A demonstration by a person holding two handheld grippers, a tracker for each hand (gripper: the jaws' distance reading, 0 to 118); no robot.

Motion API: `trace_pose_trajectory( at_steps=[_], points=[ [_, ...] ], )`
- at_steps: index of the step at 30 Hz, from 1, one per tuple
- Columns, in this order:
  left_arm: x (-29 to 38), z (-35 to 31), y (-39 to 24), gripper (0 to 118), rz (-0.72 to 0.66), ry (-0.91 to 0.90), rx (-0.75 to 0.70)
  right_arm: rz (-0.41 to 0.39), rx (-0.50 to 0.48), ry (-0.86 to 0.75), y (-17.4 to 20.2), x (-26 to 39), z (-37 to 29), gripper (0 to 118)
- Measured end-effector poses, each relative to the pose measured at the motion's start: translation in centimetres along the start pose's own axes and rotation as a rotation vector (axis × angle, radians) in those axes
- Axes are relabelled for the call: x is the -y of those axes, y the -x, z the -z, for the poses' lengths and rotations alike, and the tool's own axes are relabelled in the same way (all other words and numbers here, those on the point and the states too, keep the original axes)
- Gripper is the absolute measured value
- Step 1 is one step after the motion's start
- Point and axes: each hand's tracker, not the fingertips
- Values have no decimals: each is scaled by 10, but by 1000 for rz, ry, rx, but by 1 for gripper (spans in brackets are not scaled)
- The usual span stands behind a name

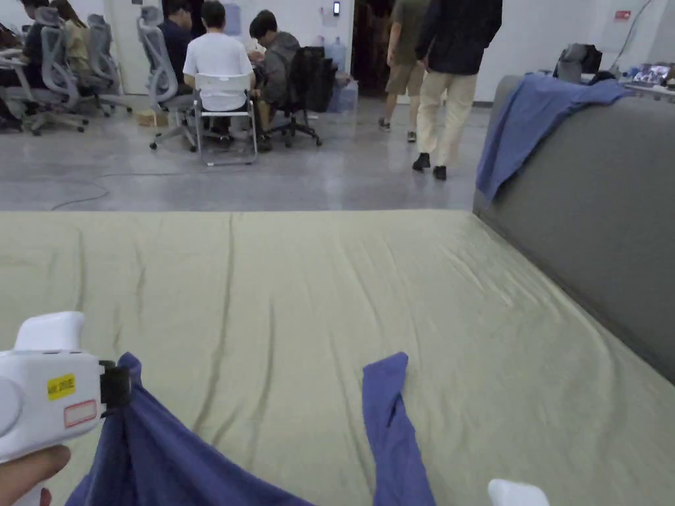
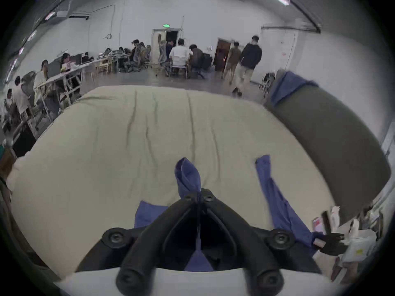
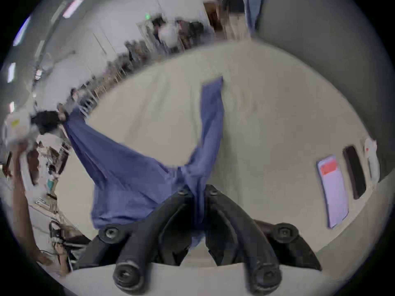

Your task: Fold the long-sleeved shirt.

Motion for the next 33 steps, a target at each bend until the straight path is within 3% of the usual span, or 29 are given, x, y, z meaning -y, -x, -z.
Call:
trace_pose_trajectory(
  at_steps=[3,7,17,22,33],
  points=[
    [1,-62,7,0,-65,-116,35,-21,-79,-172,20,-29,-51,6],
    [-16,-118,8,0,-116,-256,58,-120,-109,-343,52,-82,-92,5],
    [-152,-139,3,0,-141,-460,49,-208,-108,-422,115,-284,-108,5],
    [-237,-125,7,0,-150,-565,-10,-294,-2,-442,148,-390,-105,5],
    [-366,-89,3,0,-135,-624,-157,-288,130,-591,199,-530,-111,5]
  ],
)
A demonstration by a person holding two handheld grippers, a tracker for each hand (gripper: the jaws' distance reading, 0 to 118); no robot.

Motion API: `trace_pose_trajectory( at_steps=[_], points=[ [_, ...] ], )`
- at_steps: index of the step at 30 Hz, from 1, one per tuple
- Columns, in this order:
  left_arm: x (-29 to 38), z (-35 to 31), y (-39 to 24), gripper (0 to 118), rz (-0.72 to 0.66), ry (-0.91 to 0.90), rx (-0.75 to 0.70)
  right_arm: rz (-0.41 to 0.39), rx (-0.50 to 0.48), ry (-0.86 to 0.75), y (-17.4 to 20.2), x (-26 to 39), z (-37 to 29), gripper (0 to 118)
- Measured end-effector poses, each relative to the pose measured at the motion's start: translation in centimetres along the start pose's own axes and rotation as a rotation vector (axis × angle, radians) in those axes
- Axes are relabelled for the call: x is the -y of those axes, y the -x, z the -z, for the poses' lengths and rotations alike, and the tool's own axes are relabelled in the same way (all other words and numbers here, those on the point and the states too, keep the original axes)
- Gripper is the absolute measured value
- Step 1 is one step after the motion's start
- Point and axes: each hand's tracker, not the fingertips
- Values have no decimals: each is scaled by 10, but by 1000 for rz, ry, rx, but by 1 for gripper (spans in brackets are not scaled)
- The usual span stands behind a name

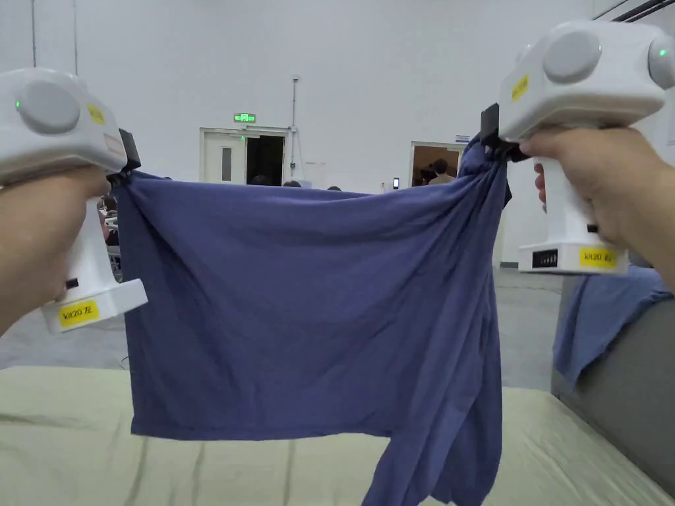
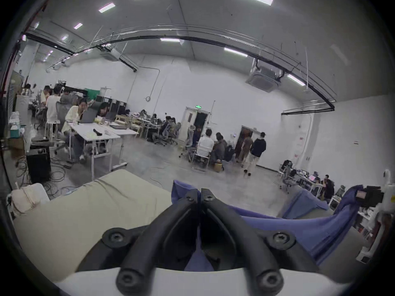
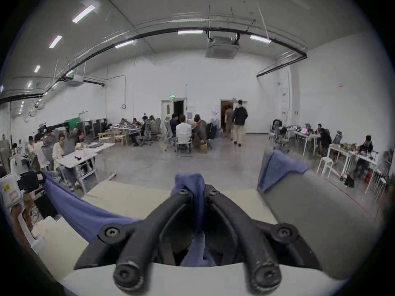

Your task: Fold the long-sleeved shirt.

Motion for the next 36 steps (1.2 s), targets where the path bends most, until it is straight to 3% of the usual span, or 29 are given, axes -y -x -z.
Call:
trace_pose_trajectory(
  at_steps=[4,8,13,16,22,26,32,36],
  points=[
    [1,23,-4,0,11,-3,-23,-11,31,-5,-1,-8,16,5],
    [38,48,5,0,48,13,-17,-13,58,52,-13,31,47,5],
    [138,90,37,0,57,228,-59,-35,56,260,-31,151,108,5],
    [212,106,61,0,52,335,-93,8,33,429,-43,248,141,5],
    [338,88,102,0,49,566,-102,-35,7,679,-55,414,139,5],
    [364,30,120,0,65,632,-65,-10,-53,676,-73,452,68,5],
    [358,-98,148,0,79,640,27,-98,-154,621,-89,466,-80,5],
    [368,-178,160,0,101,739,68,-155,-184,703,-87,492,-161,5]
  ],
)
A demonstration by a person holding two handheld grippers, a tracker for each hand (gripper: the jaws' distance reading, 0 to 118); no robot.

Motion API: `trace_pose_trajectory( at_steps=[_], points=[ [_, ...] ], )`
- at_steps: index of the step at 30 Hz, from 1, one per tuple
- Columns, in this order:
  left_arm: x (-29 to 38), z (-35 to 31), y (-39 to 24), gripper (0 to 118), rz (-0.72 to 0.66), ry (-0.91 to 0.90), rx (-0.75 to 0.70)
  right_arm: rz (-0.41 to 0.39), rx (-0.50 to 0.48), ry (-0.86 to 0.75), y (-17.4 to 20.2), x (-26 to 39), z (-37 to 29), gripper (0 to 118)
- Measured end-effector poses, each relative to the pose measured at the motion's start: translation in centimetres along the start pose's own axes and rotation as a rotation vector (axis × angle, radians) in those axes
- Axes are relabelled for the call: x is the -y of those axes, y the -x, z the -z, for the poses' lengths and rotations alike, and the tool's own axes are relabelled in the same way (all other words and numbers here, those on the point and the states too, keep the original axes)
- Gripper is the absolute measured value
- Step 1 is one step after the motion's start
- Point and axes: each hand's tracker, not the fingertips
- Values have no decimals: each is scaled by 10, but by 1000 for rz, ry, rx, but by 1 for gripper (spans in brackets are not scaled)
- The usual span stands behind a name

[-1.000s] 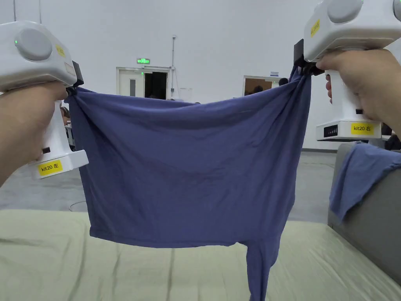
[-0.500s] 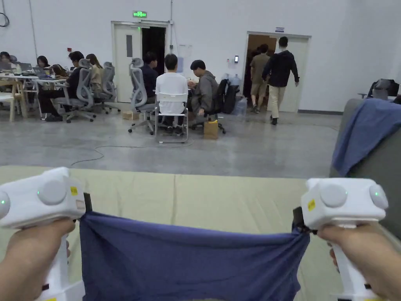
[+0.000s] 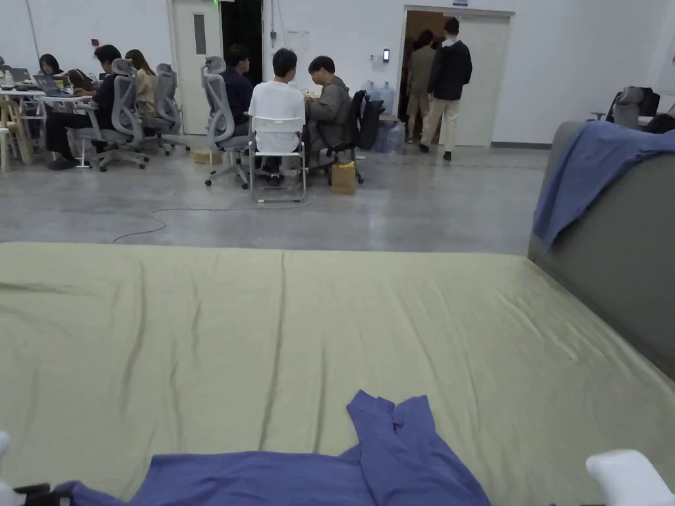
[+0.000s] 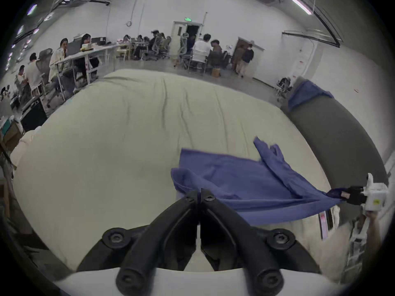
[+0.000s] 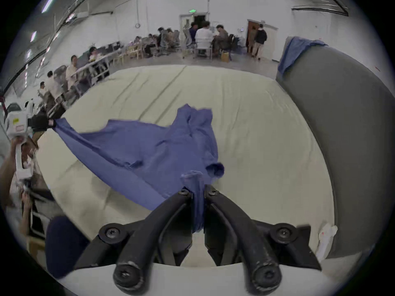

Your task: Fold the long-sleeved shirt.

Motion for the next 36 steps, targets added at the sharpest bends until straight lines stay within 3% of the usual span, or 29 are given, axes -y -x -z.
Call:
trace_pose_trajectory(
  at_steps=[8,15,19,22,23,24,26,27,30,32,33,34,35,36],
  points=[
    [101,-43,11,0,-8,114,-11,-44,-14,224,23,112,-7,5],
    [163,-6,33,0,6,283,-131,6,18,391,22,146,52,5],
    [187,25,53,0,-84,359,-165,25,7,454,22,157,78,5],
    [194,39,64,0,-121,362,-176,52,6,448,17,157,79,18],
    [192,32,62,14,-162,337,-170,60,15,443,14,154,75,30],
    [184,25,60,40,-175,306,-179,65,37,421,10,151,66,49],
    [172,0,51,116,-166,223,-159,83,66,324,3,143,36,91],
    [166,-21,42,118,-150,116,-129,102,75,265,-1,137,17,93],
    [156,-61,13,117,-104,-59,-119,192,50,121,-6,121,-24,93],
    [152,-72,-1,112,-69,48,-70,243,30,57,-3,118,-36,93],
    [154,-72,-9,89,-71,94,-59,265,25,62,1,117,-37,93],
    [157,-74,-16,34,-77,74,-56,287,12,74,5,118,-36,85],
    [170,-70,-27,0,-80,56,-67,303,-2,81,11,118,-33,44],
    [173,-68,-34,0,-67,59,-67,296,-42,79,18,116,-28,0]
  ],
)
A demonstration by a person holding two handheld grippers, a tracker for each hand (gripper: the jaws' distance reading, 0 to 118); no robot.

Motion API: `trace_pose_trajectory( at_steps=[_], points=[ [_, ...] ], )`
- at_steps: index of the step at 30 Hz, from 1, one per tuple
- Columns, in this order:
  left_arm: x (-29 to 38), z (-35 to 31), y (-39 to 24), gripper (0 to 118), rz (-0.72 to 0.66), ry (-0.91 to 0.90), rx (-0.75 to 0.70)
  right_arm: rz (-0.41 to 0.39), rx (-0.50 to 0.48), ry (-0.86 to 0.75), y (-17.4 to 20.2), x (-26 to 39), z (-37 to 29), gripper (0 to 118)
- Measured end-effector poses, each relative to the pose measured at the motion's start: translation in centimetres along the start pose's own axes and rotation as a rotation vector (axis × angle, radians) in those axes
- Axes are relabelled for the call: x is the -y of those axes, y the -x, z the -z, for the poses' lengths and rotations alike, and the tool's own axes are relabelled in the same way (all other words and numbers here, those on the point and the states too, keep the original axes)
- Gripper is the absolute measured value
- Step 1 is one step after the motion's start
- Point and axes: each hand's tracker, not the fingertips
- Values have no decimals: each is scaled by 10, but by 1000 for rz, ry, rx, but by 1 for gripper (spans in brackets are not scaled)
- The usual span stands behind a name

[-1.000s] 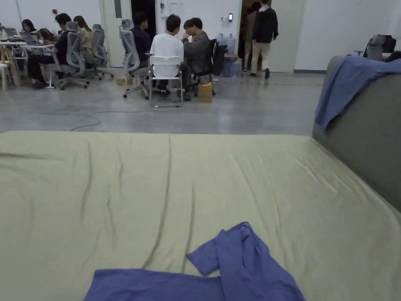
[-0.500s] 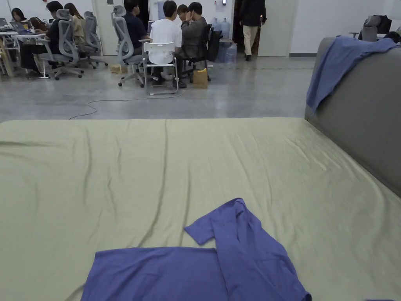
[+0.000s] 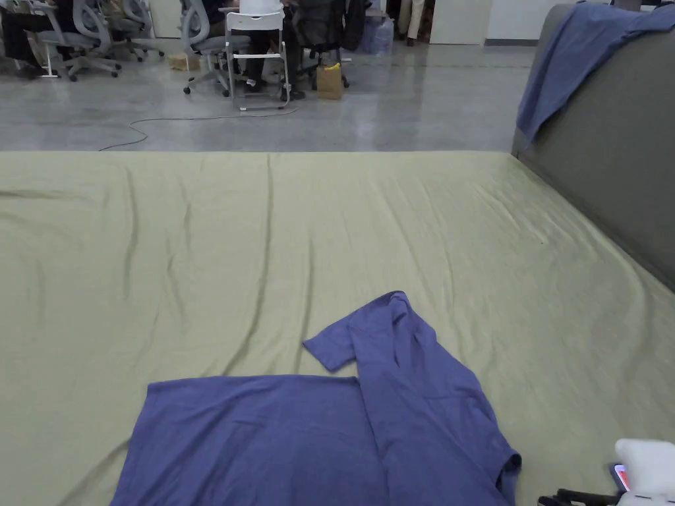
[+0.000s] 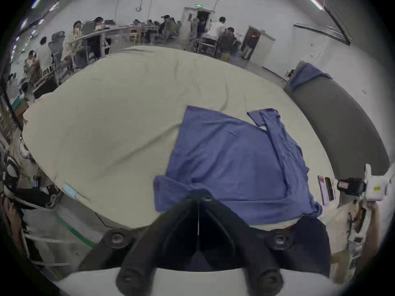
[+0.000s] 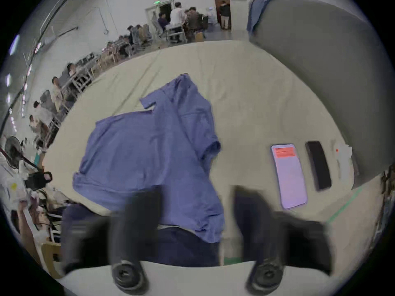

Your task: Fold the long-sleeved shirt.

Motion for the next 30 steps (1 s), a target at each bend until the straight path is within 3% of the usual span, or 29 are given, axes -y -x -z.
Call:
trace_pose_trajectory(
  at_steps=[5,6,7,8,11,13,15,16,17,19,22,23,24,25,27,30],
  points=[
    [-17,4,-18,0,-24,-9,100,-104,-109,16,43,-58,55,1],
    [-23,6,-20,0,-30,-19,112,-125,-128,-8,58,-88,72,25],
    [-29,9,-19,0,-31,-33,115,-140,-153,-27,69,-115,90,66],
    [-36,12,-22,0,-29,-44,113,-143,-150,-31,79,-144,112,117],
    [-53,21,-28,0,-23,-59,111,-202,-69,36,107,-225,191,116],
    [-61,27,-30,0,-24,-66,112,-176,29,162,114,-255,239,116],
    [-65,34,-31,0,-26,-60,111,-171,43,256,134,-271,292,109],
    [-67,36,-31,0,-28,-57,113,-171,56,282,136,-274,307,99],
    [-68,39,-31,0,-32,-55,117,-154,87,317,136,-270,319,77],
    [-68,44,-29,0,-32,-47,123,-148,117,332,133,-264,333,50],
    [-70,49,-29,0,-33,-35,122,-115,123,330,130,-261,333,44],
    [-69,49,-28,0,-35,-33,125,-119,123,331,130,-264,326,18],
    [-68,49,-28,0,-40,-34,129,-133,135,297,130,-266,315,0],
    [-68,47,-29,0,-44,-39,135,-136,138,244,126,-269,300,0],
    [-66,42,-30,0,-44,-48,146,-117,26,238,127,-273,266,0],
    [-63,35,-33,0,-41,-59,158,-148,-9,132,114,-262,204,0]
  ],
)
